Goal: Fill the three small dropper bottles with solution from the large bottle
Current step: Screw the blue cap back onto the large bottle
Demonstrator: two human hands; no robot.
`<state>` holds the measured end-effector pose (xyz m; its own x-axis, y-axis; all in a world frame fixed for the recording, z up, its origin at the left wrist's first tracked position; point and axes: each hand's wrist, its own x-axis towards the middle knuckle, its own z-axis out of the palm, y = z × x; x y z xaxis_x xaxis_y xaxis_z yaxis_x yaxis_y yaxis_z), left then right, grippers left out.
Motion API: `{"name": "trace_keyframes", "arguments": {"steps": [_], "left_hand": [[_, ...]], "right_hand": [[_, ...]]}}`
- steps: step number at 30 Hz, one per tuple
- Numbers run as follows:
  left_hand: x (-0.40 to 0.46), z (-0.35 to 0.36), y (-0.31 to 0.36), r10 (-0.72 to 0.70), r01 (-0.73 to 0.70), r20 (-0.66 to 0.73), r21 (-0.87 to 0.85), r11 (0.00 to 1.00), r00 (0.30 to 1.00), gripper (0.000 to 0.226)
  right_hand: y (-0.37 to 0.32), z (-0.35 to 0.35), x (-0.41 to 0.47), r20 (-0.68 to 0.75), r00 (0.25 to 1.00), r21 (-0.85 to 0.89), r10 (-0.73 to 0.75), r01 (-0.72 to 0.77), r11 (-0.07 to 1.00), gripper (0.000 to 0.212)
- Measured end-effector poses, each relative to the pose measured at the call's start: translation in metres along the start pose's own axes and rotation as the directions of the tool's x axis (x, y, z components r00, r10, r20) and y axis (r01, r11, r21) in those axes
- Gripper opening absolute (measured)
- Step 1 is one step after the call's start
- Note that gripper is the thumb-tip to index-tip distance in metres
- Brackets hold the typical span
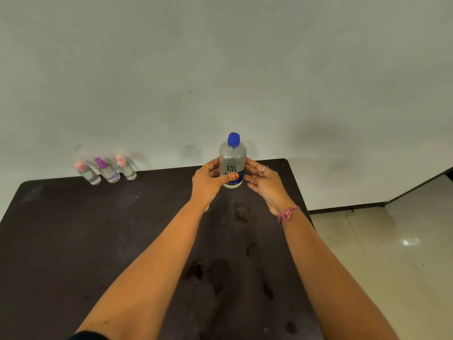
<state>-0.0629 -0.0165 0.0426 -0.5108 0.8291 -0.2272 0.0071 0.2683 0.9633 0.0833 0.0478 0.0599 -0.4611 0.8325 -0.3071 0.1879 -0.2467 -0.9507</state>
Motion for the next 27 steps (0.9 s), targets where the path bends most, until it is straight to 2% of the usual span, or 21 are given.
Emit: {"name": "trace_keyframes", "arguments": {"steps": [7,18,27], "left_hand": [[0.027,0.025,-0.015,-0.049,0.048,0.023,0.061,0.997,0.999,0.068],[0.046,0.047,-0.043,-0.131,0.119,0.066,0.154,0.981,0.989,0.067],[0.048,0.054,-0.058,-0.118,0.101,0.073,0.202,0.974,0.990,0.071]], "right_hand": [[0.029,-0.010,0.035,-0.067,0.996,0.047,0.063,-0.059,0.997,0.049],[0.065,-0.016,0.060,-0.131,0.984,0.002,0.119,-0.119,0.993,0.049],[0.081,-0.017,0.065,-0.161,0.979,0.040,0.128,-0.123,0.992,0.054]]}}
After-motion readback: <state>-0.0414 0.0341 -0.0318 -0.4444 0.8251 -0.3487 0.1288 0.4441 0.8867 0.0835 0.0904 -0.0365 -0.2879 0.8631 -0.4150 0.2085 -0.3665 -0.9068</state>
